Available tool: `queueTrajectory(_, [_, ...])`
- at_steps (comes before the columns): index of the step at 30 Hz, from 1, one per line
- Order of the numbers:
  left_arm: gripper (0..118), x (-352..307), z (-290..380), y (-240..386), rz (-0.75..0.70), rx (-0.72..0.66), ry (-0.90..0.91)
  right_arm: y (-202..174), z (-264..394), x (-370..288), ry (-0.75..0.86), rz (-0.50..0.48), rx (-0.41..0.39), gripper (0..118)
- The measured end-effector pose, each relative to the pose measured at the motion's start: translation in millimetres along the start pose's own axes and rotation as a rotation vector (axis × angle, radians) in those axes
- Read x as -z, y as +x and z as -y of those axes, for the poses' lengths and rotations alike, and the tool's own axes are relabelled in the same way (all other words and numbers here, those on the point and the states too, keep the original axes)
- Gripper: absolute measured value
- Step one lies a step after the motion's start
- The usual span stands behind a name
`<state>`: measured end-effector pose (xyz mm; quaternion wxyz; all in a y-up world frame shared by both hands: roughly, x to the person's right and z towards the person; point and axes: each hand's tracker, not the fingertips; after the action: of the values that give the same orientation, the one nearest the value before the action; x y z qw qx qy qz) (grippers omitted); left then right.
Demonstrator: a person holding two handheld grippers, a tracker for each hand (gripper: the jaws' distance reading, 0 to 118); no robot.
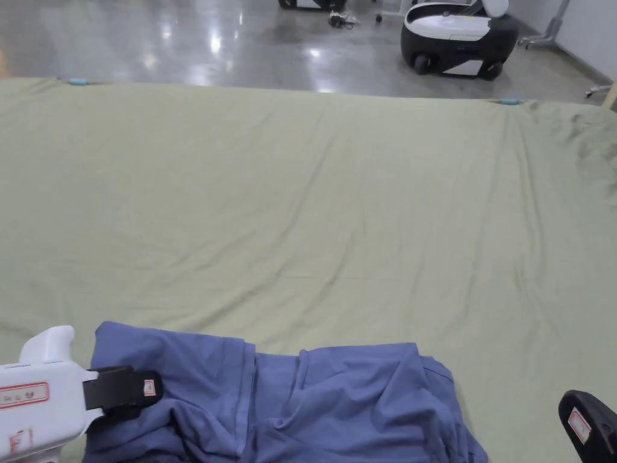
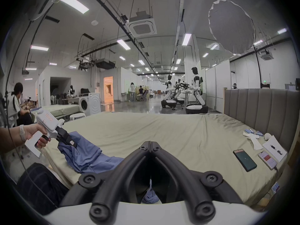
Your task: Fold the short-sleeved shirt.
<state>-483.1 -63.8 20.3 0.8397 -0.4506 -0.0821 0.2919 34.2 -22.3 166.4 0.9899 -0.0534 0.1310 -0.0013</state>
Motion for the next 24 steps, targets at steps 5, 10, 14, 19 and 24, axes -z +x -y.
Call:
queueTrajectory(5, [10,17,32,109,-0.016,0.119,0.082,11,2,-12,0.046,0.006,0.064,0])
queueTrajectory(10, [11,91,78,194,0.01,0.202,0.023,20,4,-26,0.074,-0.008,0.08,0])
queueTrajectory(14, [11,160,109,215,-0.113,0.309,-0.032,28,6,-38,0.108,-0.007,0.098,0])
queueTrajectory(19, [50,178,115,199,-0.013,0.286,-0.035,46,9,-47,0.137,0.004,0.171,0])
queueTrajectory(24, [98,102,110,220,0.168,0.381,0.075,59,10,-46,0.146,-0.012,0.252,0])
